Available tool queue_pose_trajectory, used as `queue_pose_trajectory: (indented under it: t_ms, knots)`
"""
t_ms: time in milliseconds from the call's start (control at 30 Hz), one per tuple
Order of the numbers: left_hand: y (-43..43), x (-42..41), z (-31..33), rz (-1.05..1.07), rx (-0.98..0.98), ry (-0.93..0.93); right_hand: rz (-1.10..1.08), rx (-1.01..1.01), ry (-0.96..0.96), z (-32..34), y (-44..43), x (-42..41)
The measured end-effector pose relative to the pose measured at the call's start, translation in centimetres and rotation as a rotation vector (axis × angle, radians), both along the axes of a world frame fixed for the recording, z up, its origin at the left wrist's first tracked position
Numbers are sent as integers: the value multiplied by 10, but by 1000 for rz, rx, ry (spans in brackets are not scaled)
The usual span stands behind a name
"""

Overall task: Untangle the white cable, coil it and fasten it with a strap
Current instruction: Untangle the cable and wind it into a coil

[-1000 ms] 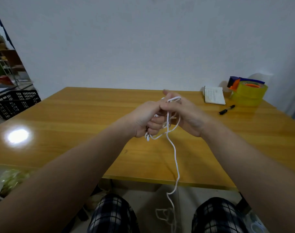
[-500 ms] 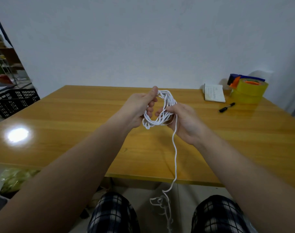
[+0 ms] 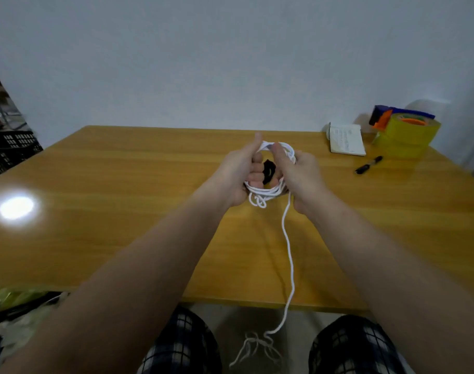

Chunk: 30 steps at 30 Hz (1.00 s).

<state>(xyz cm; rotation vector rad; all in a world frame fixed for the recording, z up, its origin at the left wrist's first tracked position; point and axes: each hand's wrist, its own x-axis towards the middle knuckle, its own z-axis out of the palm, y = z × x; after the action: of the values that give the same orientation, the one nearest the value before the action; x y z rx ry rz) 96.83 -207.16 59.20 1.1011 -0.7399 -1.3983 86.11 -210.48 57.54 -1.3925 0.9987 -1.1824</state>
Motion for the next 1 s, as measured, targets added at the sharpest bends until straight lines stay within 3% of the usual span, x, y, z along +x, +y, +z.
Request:
queue_pose_trajectory:
  t_ms: [167, 400, 533, 667, 767, 867, 933, 1000]
  knots:
    - [-25, 9, -22, -200, -53, 218, 52, -27, 125, -20, -36, 18]
    - [-53, 61, -45, 58, -103, 416, 484, 163, 277, -14, -71, 20]
    - [-54, 69, -48, 17, -131, 453, 430, 71, 203, -17, -87, 17]
    - [-54, 71, -55, -213, -151, 556, 184, 43, 71, -28, -102, 24]
    - [-56, 70, -59, -356, -194, 686, 114, -110, 308, -36, -104, 40]
    - [-51, 72, -55, -329, -220, 826, 241, -284, 602, -42, -101, 48]
    - [-47, 74, -48, -204, -241, 833, 365, -373, 793, -45, -97, 50]
    - [-48, 79, -46, 25, -260, 801, 474, -390, 841, -45, -88, 53]
